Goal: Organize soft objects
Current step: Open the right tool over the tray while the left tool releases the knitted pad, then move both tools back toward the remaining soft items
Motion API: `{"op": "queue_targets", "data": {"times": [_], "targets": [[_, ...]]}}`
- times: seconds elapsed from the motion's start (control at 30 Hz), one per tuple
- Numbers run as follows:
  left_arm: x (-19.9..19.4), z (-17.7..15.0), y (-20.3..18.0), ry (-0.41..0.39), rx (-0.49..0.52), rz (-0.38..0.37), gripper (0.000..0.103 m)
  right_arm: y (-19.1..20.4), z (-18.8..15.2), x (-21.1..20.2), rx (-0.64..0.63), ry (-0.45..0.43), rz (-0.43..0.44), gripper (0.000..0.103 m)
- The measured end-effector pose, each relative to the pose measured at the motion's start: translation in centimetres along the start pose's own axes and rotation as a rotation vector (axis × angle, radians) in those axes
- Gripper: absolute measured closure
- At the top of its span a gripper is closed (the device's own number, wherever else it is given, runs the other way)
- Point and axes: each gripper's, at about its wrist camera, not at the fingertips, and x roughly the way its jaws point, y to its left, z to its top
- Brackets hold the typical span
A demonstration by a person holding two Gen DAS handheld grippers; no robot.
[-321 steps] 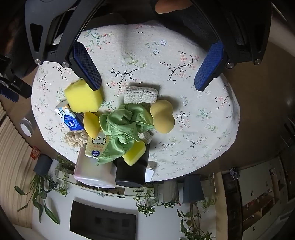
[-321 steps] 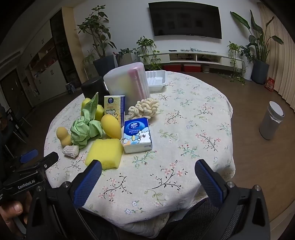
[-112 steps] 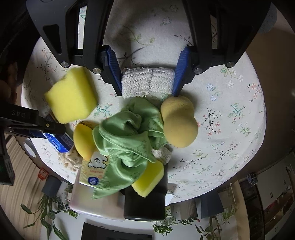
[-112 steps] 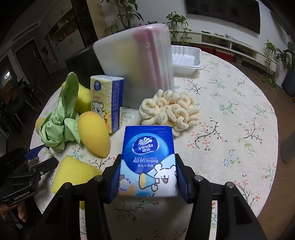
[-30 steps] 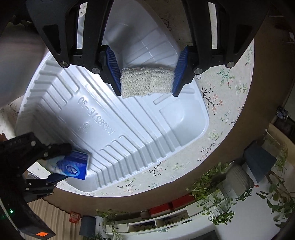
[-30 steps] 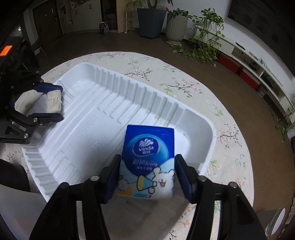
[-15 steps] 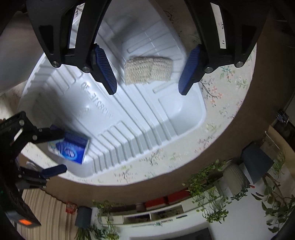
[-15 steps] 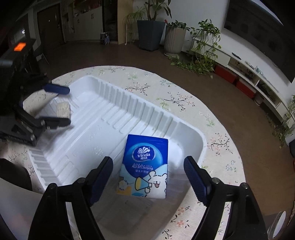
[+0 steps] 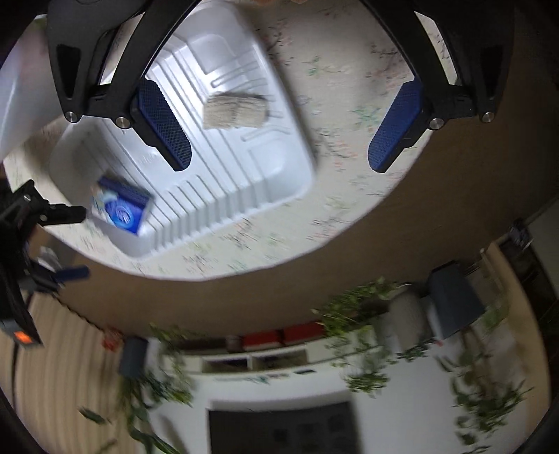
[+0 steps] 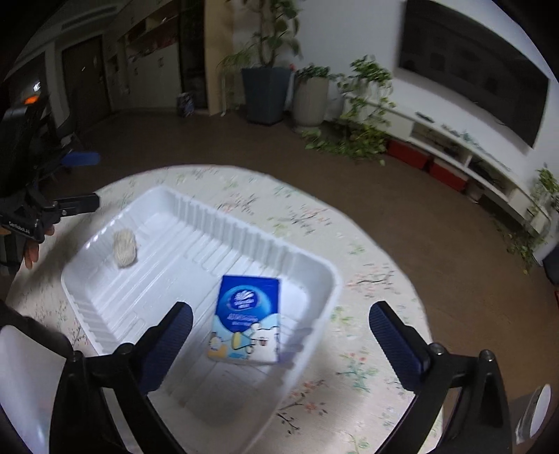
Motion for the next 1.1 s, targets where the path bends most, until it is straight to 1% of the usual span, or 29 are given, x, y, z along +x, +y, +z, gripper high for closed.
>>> {"op": "queue_targets", "data": {"times": [0.1,0.17,0.3,0.33,0.4,0.5,0.6,0.63,0.77,0.87,1.0,1.07,1.1], "targets": [[-1.5,-0.2,1.0,-0.027,-0.039,0.026,0.000,-0.9,0.1,-1.9,0.054,-0.056,-0.017,0.000],[-2.3,-0.7,1.4,-0.035,-0.062,0.024,0.000,-1.6,0.1,-3.6,0.105,-0.093,-0.018,0.000],[-4.4,-2.1,1.9,-0.045,-0.108,0.017,0.000,-3.0,-0.5,-7.2,0.235,-0.178,0.013,0.000],[-5.1,-2.5,2.0,-0.046,-0.122,0.005,0.000,-3.1,-0.7,-7.9,0.255,-0.192,0.014,0.000],[-6.2,-3.4,2.1,-0.053,-0.140,0.004,0.000,-3.3,-1.3,-9.6,0.295,-0.217,0.016,0.000],[-8.7,-5.2,1.8,-0.097,-0.148,-0.003,0.000,-3.4,-2.7,-12.0,0.345,-0.240,0.022,0.000],[-11.5,-7.5,1.2,-0.137,-0.149,0.025,0.000,-3.6,-4.9,-14.0,0.390,-0.252,0.022,0.000],[-12.5,-8.6,1.1,-0.150,-0.162,0.023,0.000,-3.7,-5.9,-14.5,0.410,-0.248,0.019,0.000],[-15.4,-12.5,0.2,-0.154,-0.202,0.022,0.000,-3.8,-10.3,-16.0,0.498,-0.230,0.009,0.000],[-17.1,-15.0,-0.6,-0.143,-0.218,0.042,0.000,-3.6,-13.7,-16.8,0.553,-0.199,-0.022,0.000],[-20.2,-18.7,-1.9,-0.151,-0.265,0.054,0.000,-1.4,-18.0,-18.0,0.587,-0.175,-0.029,0.000],[-21.5,-20.2,-2.6,-0.165,-0.278,0.061,0.000,0.4,-19.8,-18.7,0.588,-0.161,-0.021,0.000],[-22.2,-21.2,-3.4,-0.164,-0.278,0.052,0.000,1.5,-20.7,-18.9,0.587,-0.155,-0.012,0.000]]}}
